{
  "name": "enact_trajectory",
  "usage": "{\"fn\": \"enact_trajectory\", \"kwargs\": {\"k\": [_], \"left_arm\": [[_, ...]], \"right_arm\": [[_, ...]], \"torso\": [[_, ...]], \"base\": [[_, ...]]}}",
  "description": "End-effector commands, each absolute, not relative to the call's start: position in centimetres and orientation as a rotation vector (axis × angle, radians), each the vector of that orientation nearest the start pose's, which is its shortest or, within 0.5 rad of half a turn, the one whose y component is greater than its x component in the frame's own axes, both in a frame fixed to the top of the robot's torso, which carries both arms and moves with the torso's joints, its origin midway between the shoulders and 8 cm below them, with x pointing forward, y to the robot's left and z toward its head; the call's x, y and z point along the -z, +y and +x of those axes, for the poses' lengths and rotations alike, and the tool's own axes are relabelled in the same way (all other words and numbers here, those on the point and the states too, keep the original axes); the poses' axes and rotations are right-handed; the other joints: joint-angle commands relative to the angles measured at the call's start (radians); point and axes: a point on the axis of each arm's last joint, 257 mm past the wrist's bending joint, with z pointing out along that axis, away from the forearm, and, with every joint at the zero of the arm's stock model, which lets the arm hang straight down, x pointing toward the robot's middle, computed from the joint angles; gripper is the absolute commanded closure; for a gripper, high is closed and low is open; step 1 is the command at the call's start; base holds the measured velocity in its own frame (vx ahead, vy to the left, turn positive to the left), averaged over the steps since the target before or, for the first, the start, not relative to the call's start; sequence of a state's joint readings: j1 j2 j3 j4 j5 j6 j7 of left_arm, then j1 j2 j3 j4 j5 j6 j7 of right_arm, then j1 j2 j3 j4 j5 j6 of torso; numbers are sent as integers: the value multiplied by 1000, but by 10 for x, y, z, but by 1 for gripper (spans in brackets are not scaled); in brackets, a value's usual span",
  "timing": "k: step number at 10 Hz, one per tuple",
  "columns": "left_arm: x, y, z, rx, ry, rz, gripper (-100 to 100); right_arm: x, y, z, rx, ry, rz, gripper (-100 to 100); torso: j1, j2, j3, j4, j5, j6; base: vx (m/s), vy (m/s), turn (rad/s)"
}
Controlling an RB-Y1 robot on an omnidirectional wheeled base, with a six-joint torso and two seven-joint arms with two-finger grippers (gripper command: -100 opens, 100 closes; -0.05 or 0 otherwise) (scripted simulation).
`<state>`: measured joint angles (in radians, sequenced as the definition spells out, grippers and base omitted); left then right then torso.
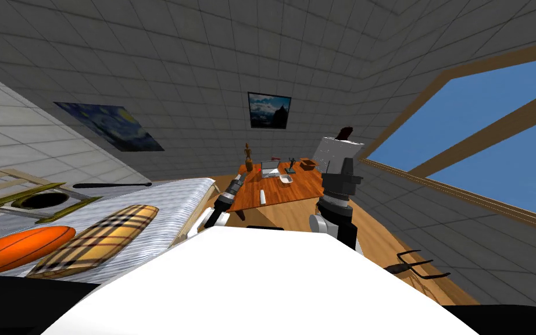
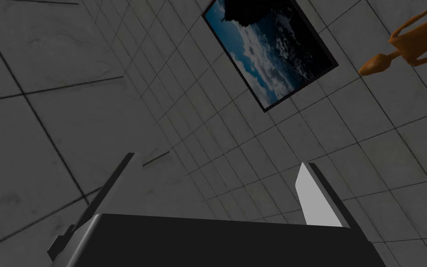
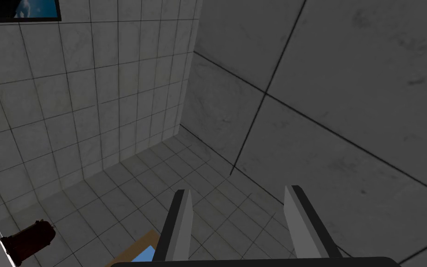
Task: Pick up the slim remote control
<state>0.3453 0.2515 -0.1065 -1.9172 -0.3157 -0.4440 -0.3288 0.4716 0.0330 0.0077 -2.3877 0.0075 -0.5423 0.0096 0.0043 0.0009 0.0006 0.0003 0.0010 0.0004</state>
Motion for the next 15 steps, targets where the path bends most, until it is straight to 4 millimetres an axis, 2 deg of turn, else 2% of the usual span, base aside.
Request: {"fn": "enact_trajectory", "kwargs": {"k": [1, 2, 3, 4, 5, 8, 13, 14, 15], "left_arm": [[135, 195, 421, 811, 1263, -172, -100], [156, 187, 424, 777, 1319, -107, -100], [158, 186, 424, 765, 1326, -92, -100], [178, 179, 425, 732, 1376, -22, -100], [184, 178, 425, 717, 1389, -5, -100], [228, 166, 425, 636, 1486, 163, -100], [301, 165, 415, 512, 1627, 382, -100], [302, 164, 415, 508, 1628, 391, -100], [327, 166, 410, 472, 1670, 473, -100]], "right_arm": [[-87, -270, 312, -1339, 466, 531, 0], [-87, -270, 312, -1339, 466, 531, 0], [-87, -270, 312, -1339, 466, 531, 0], [-87, -270, 312, -1339, 466, 531, 0], [-87, -270, 312, -1339, 466, 531, 0], [-87, -270, 312, -1339, 466, 531, 0], [-87, -270, 312, -1339, 466, 531, 0], [-87, -270, 312, -1339, 466, 531, 0], [-87, -270, 312, -1339, 466, 531, 0]], "torso": [[0, 0, 0, 0, 0, 0], [0, -1, 0, 0, 0, -1], [0, -1, 0, 0, 0, 0], [-1, -1, 0, 0, 0, -1], [-1, -1, -1, 0, 0, 0], [-1, -2, -1, 0, 0, -1], [-1, -2, -1, 0, 0, -1], [-1, -3, -1, -1, 0, -2], [-2, -3, -2, -1, 0, -2]], "base": [[-24, 38, -142], [-28, 35, -332], [-23, 35, -172], [-20, 30, -357], [-18, 33, -180], [-14, 30, -325], [-11, 25, -261], [-4, 11, 11], [0, 5, -341]]}}
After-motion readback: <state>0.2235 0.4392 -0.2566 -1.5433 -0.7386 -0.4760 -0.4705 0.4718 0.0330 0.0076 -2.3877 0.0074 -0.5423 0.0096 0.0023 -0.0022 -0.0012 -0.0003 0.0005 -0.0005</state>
